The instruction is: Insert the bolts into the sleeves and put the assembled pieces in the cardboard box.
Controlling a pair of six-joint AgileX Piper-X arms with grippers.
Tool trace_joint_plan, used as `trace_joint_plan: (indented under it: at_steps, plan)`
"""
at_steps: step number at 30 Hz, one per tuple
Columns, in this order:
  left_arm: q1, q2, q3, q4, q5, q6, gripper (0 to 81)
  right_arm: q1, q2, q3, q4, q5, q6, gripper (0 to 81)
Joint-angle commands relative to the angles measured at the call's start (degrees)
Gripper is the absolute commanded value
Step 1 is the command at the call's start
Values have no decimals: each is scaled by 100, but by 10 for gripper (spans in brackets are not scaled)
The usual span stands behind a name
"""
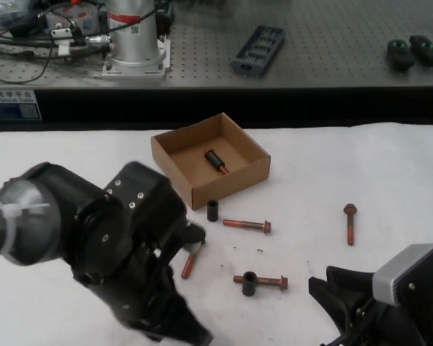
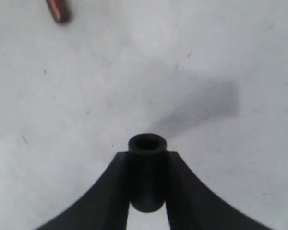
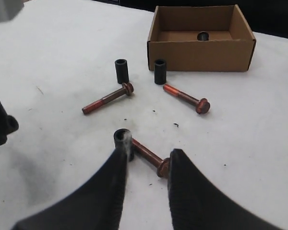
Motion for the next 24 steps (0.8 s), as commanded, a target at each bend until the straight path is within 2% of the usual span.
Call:
trace_joint_plan:
  at_steps: [1,5,9,13,16,18,24]
  plan:
    - [-277,-610,78,-693,-35,-395,7,7,-2,-281,554,151,216,243]
    - [-348,-1051,604,-1612,-35,-580,7,7,-2,-735,1778,162,168,277]
    - [-348,-1431,1256,-2351,-125,-612,7,7,-2,-971,2118,287,58,277]
    - [-348,-1775,1848,-3034,-267,-612,7,-8,-2,-1197,2288,1047,88,277]
    - [-348,-1972,2283,-3688,-593,-612,7,-74,-16,-1644,3329,1719,87,277]
    - [-348,-2086,2513,-4072,-750,-612,7,-182,-16,-2066,4083,2016,87,277]
    - [-348,-2334,2732,-4473,-1048,-746,7,-709,1,-3479,5568,1952,87,277]
